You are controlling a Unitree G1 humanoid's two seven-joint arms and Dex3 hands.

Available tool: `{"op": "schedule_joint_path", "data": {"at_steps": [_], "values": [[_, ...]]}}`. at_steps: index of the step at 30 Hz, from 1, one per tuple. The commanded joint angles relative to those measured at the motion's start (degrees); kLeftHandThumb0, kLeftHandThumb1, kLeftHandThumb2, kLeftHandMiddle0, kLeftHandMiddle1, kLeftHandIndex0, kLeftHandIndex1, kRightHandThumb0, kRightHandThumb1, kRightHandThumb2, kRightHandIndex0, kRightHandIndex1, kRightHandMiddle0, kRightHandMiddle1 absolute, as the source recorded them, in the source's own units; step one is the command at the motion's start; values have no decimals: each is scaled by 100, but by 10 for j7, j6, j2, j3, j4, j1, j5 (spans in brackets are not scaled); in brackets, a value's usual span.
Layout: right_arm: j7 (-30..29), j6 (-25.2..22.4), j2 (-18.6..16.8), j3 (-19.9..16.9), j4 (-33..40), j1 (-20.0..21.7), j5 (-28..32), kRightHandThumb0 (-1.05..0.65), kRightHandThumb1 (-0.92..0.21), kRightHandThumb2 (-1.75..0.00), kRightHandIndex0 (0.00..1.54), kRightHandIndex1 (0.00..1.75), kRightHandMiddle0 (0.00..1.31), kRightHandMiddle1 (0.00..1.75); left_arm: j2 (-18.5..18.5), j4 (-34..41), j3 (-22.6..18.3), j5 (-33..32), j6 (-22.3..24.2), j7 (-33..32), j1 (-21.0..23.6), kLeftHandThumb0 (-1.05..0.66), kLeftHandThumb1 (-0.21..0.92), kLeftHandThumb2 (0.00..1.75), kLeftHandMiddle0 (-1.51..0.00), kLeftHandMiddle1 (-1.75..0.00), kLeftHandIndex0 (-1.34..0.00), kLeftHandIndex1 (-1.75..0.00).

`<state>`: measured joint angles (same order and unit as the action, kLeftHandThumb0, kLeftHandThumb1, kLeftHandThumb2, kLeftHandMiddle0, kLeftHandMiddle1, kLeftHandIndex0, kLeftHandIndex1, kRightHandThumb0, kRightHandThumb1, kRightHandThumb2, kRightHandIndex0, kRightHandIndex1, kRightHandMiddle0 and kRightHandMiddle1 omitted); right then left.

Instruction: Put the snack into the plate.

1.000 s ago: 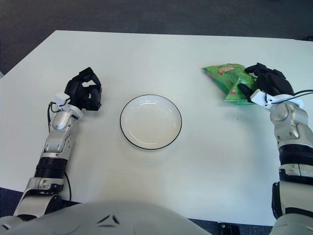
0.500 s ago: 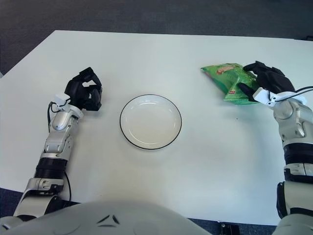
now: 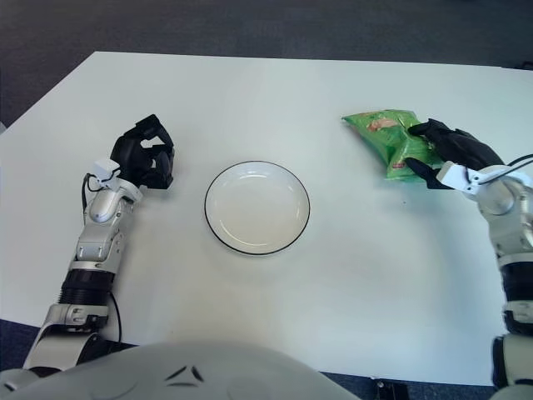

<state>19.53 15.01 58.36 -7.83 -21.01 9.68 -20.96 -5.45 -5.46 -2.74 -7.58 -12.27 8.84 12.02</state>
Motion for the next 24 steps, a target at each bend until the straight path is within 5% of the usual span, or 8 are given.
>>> {"op": "schedule_joint_path", "data": {"at_steps": [1,10,24], "values": [[70,-4,53,-34,42,-40,38,-96,-92,-94,1,10,0,63,8,-11,0,0,6,0,-29,-51,22,143,-131,-175,-69,-175],[199,-61,116,-83,115,-93,79,-94,-92,-84,5,15,0,65,6,-18,-1,6,-2,-4,-26,-51,22,143,-131,-175,-69,-175],[142,-72,115,-110,151,-82,28,-91,-92,-82,6,26,0,67,4,-27,-1,1,-3,3,-22,-51,22,143,-131,-175,-69,-175]]}}
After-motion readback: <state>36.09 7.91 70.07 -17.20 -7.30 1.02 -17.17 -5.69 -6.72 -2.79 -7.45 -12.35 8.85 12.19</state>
